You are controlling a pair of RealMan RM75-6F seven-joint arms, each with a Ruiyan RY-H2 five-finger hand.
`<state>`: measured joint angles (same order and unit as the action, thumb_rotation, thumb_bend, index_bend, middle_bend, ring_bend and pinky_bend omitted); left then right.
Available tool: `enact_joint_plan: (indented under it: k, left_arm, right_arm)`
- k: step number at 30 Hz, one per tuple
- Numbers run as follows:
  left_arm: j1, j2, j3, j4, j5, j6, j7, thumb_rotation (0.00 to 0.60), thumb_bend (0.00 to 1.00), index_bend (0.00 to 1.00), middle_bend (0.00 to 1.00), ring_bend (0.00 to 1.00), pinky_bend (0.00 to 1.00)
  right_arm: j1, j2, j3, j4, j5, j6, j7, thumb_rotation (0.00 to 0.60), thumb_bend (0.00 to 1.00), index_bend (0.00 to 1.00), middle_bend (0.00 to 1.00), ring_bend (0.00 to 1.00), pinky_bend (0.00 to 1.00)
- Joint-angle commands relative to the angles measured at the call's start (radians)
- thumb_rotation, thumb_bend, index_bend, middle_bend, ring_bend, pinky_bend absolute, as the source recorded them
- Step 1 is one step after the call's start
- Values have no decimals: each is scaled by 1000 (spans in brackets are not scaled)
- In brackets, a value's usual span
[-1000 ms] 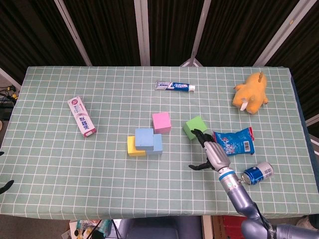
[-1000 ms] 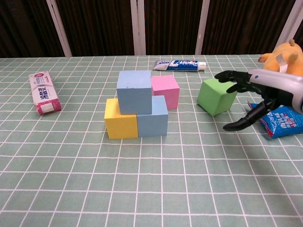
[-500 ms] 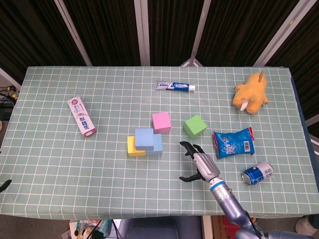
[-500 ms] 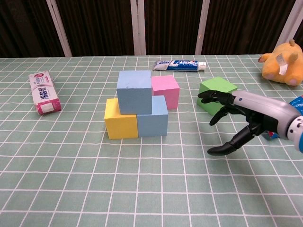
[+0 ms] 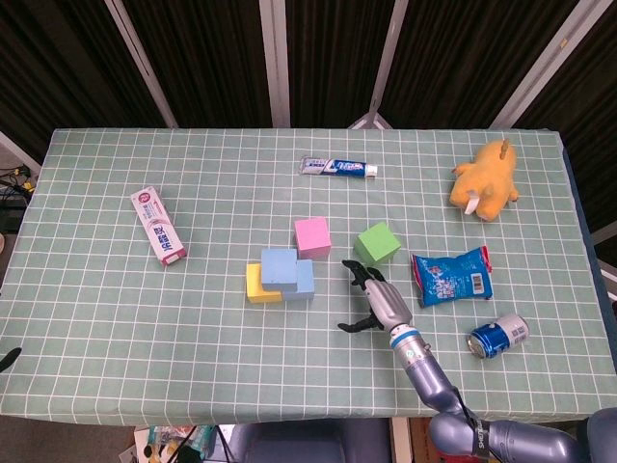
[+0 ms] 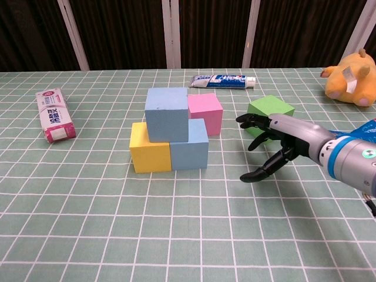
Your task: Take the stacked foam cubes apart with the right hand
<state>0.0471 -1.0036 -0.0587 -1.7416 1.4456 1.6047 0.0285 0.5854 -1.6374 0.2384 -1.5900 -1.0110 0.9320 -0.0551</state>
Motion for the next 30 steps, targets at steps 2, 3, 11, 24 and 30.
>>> enact_joint_plan:
  k: [2,3,11,24,30]
  left_arm:
    - [2,1,-1,-1,-3,2,-1,600,133,254,0,0,0]
    - [2,2,-2,-1,-4,2,-2,600,133,254,0,0,0]
    - [-1,2,-2,-3,-10,-5,1,600,133,255,0,0,0]
    - [-2,7,-6,-5,-24,-14,-5,600,133,254,0,0,0]
    - [-8,2,-6,-7,-28,-24,11,600,133,255,0,0,0]
  right_arm:
    - [28,-9,18,26,20,-16,-23,600,123,0,87,229,11]
    - [32,-9,21,29,24,-18,-26,600,123,0,87,226,11]
    - [81,-22,53,29,80,-43,-52,600,123,0,87,211,11]
    - [145,-91,76,71,148,-70,-52,600,123,0,88,202,11]
    - [165,-120,86,95,144,-65,-46,600,123,38,88,202,11]
